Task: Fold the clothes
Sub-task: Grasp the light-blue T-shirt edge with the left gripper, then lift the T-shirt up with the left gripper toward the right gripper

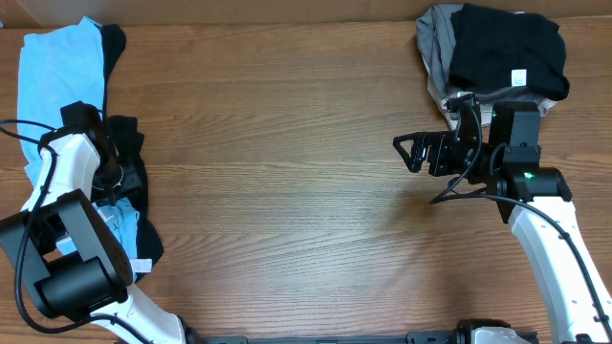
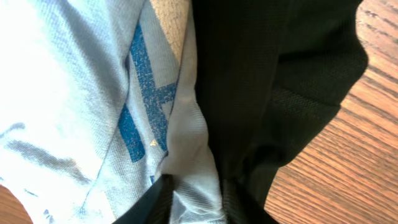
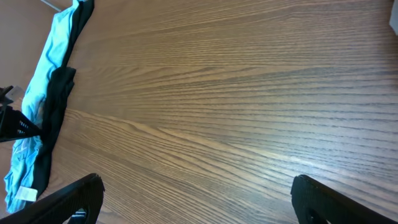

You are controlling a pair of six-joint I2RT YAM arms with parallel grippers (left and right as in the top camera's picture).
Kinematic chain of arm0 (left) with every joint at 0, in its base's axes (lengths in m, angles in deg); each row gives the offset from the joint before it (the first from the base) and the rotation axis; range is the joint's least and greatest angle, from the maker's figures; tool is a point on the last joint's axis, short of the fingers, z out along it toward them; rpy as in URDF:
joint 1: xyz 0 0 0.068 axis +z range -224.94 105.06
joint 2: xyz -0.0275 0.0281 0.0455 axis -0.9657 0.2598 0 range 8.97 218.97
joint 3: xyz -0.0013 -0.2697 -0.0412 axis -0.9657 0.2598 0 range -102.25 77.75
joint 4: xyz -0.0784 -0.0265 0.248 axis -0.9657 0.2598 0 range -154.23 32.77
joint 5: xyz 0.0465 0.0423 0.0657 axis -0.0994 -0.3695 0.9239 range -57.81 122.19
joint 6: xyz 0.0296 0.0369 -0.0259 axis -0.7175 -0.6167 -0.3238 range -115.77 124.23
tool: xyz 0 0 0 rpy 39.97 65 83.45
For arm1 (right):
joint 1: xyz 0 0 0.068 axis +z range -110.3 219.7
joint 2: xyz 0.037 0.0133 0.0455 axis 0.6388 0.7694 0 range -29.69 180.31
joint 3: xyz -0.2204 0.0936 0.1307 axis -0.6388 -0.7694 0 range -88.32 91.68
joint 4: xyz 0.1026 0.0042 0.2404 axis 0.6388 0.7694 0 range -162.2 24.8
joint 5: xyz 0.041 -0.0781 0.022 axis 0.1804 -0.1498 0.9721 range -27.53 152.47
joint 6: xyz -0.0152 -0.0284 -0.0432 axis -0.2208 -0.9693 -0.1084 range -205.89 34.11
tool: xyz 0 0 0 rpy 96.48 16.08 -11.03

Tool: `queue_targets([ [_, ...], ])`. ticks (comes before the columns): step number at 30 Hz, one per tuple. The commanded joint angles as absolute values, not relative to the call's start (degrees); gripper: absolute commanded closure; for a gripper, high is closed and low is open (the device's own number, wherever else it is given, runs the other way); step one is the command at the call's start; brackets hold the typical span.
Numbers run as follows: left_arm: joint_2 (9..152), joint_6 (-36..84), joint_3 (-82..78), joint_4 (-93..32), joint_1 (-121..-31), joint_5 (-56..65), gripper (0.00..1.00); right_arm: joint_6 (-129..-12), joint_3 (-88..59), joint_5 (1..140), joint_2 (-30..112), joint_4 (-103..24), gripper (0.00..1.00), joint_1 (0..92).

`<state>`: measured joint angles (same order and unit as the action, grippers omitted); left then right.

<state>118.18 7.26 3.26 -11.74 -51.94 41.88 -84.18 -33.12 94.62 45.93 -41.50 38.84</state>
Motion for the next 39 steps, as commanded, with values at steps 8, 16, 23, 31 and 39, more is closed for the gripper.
queue_targets([
  [8, 119.10, 7.63, 4.46, -11.54, -51.61, 43.10, 0.96, -84.24, -32.49, 93.39, 45.99, -41.87, 0.00, 39.03],
  [16, 118.81, 9.58, -10.67, 1.68, -52.20, 36.72, 0.96, -84.22, -32.47, 93.41, 45.99, -42.24, 0.01, 39.03],
  [23, 118.79, 9.38, -40.59, 18.27, -55.48, 21.46, 0.96, -84.18, -32.36, 94.55, 45.97, -42.55, 0.08, 39.03],
  [31, 118.77, 9.40, -72.70, 23.27, -64.49, 9.77, 0.96, -83.46, -30.57, 103.34, 43.59, -43.20, 0.16, 39.06],
  [39, 118.77, 13.42, -88.24, 15.10, -76.44, 6.82, 0.96, -79.41, -28.88, 107.99, 40.46, -45.00, 0.18, 39.71],
])
